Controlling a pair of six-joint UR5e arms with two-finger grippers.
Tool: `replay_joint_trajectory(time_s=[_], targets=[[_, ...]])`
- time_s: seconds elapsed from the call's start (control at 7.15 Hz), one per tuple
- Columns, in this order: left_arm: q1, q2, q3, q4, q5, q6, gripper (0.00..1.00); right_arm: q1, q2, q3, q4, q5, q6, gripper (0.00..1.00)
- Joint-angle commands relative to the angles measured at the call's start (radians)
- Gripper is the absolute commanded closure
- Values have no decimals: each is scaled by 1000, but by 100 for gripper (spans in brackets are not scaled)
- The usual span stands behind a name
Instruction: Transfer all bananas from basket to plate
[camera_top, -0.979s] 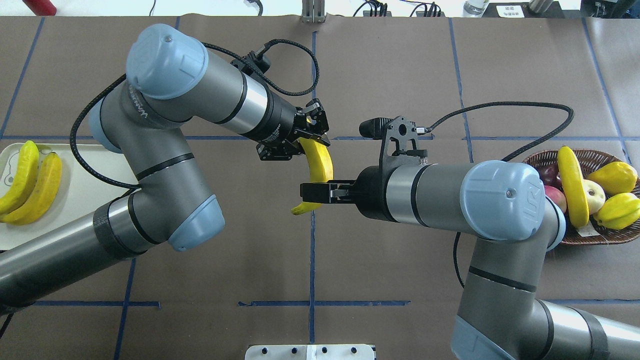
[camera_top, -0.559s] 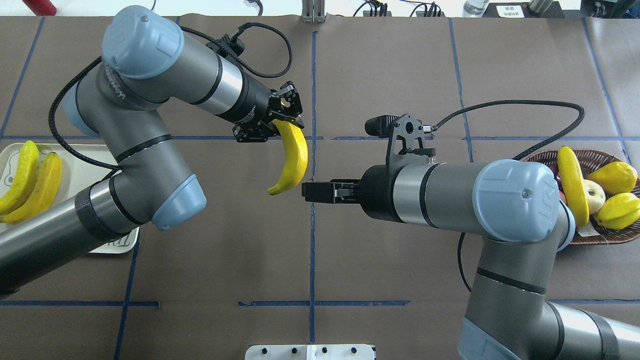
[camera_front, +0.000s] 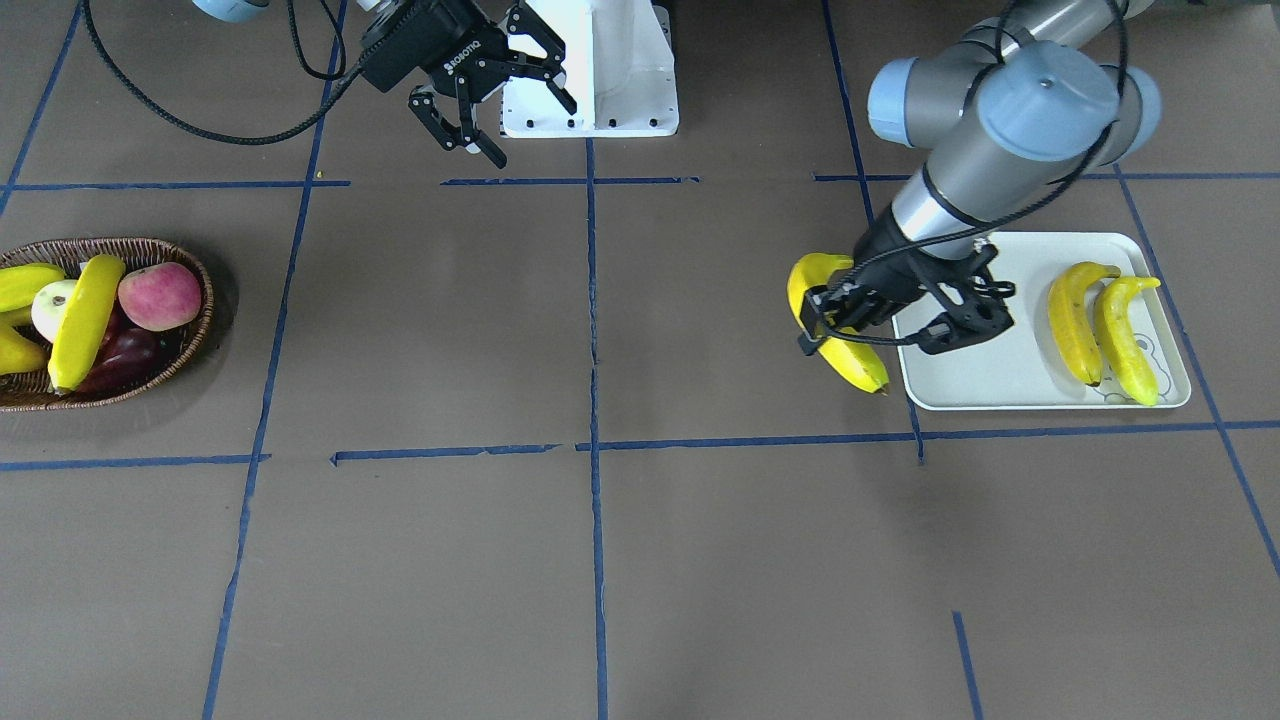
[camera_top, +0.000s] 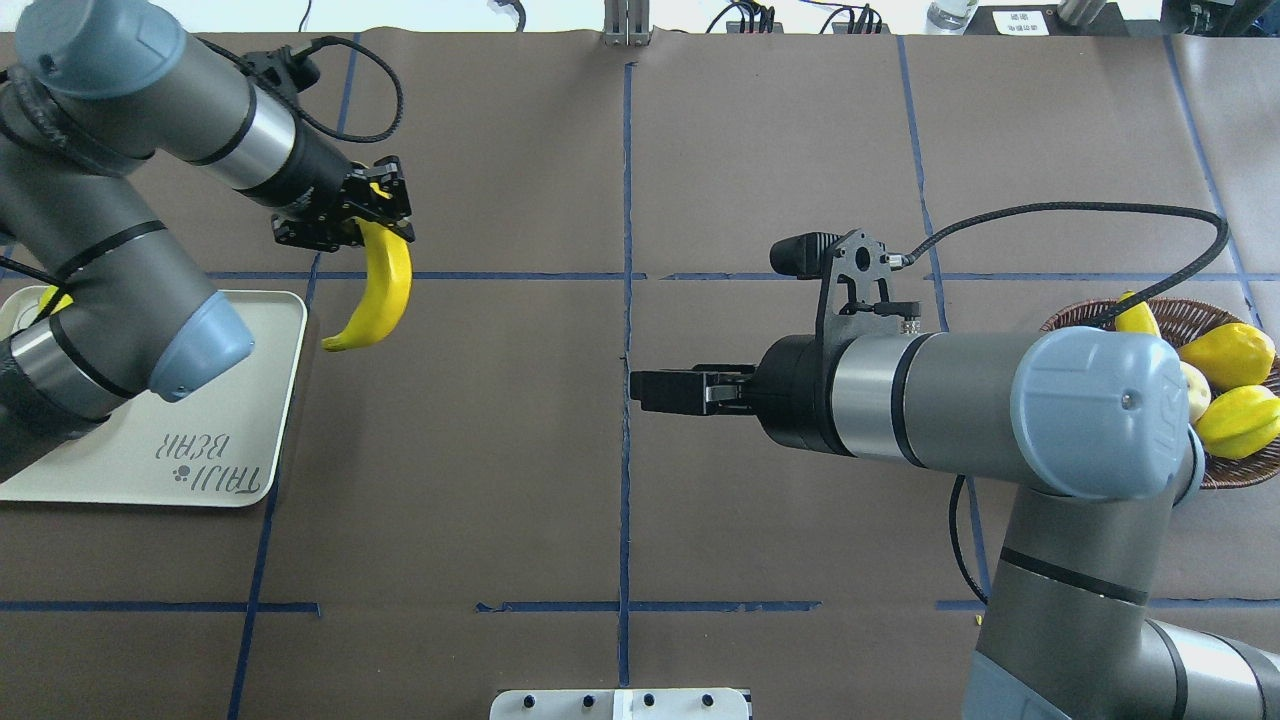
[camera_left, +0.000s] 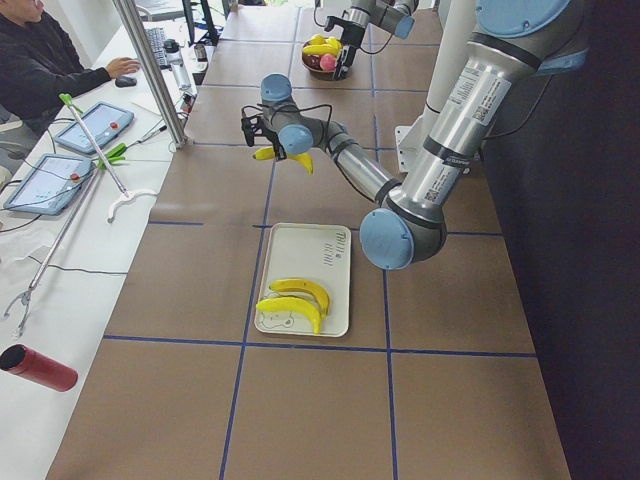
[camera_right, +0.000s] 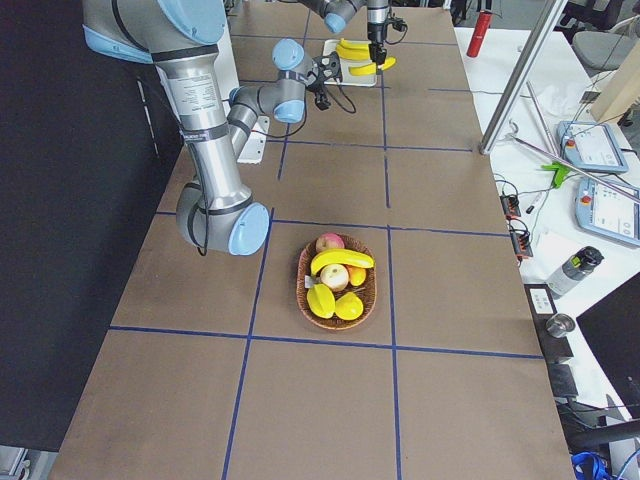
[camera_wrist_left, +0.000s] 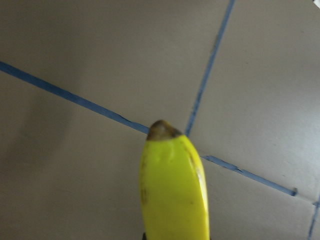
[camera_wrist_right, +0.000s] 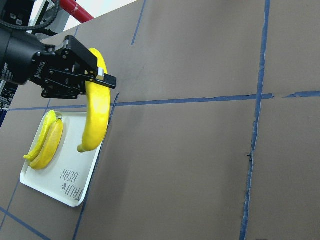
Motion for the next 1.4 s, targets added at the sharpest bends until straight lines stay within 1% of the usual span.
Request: replay_joint_trajectory(time_s=[0.0,0.28,0.42,0.56,0.7,0.84,0.98,1.12,1.26], targets=[[-42,170,-8,22,55,215,100,0,-3,2,0,-1,1,0],[-40,296,-7,21,64,248,100,2,-3,2,0,-1,1,0],[-40,323,-7,19,66,249,100,5,-38,16,-3,2,1,0],[-37,363,-4,10,89,253,100,9,-118,53,-12,9,-2,0],[-34,359,-1,10,140,250,99,31,-178,68,-14,12,-3,0],[-31,359,13,7,161,253,86,40,-210,68,-14,8,-2,0],[-29,350,15,10,162,254,27,63,-265,70,-12,8,-3,0],[-28,356,10,7,173,253,1,75,-288,73,-12,11,-11,0],[-28,351,6,7,176,250,1,93,-333,74,-12,11,-13,0]])
